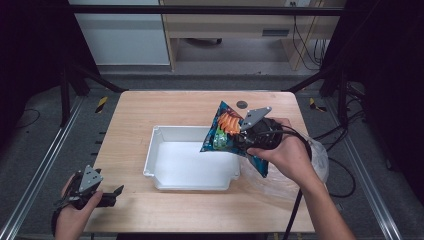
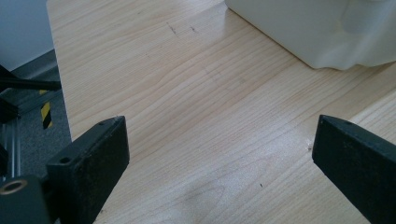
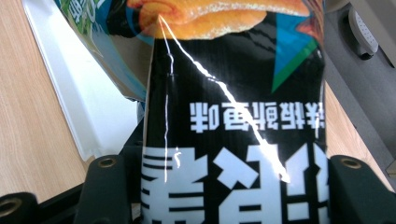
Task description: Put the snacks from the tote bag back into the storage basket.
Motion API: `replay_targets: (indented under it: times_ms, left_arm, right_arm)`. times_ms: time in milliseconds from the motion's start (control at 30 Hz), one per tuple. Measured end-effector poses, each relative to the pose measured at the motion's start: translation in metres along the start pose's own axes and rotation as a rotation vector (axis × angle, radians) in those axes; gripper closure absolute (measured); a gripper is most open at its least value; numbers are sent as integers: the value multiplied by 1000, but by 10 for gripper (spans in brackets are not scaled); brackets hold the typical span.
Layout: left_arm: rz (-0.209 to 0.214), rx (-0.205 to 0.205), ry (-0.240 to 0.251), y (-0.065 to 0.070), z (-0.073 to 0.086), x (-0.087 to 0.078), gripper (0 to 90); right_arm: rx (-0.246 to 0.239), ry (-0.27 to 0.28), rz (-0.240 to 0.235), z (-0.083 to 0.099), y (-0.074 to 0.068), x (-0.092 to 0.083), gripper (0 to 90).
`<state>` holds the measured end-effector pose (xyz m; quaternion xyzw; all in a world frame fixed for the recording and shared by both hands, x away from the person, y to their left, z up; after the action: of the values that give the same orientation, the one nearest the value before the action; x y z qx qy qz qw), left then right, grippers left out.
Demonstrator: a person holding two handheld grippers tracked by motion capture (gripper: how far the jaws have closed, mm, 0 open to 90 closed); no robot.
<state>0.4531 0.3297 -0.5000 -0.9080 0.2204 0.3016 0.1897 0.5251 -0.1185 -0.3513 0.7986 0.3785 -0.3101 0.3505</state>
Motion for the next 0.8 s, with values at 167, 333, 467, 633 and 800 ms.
replay_targets:
  times_ms: [167, 333, 467, 633, 800]
  left_arm:
    - [2, 1, -1, 0, 0, 0, 35]
    - [2, 1, -2, 0, 0, 0, 35]
    - [1, 0, -2, 0, 0, 0, 35]
    - [3, 1, -2, 0, 0, 0, 35]
    - [5, 2, -3, 0, 0, 0, 35]
  right_arm:
    - [-11, 1, -2, -3, -1, 1, 411]
    - [-15, -1, -7, -4, -3, 4, 411]
    - [-23, 1, -10, -7, -4, 5, 411]
    - [-32, 8, -18, -10, -7, 6, 412]
    - [-40, 8, -21, -14, -10, 8, 411]
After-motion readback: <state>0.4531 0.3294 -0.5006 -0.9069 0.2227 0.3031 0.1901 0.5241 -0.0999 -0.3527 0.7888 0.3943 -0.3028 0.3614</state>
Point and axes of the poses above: each handheld gripper's, and its own axes: x roughly forward along the jaws, z roughly out of its underside, y roughly to its right, the point moved 6 cm from there along x, roughly forward along the jaws, and after that the axes turned 1 degree about -y, right-handed, at the moved point
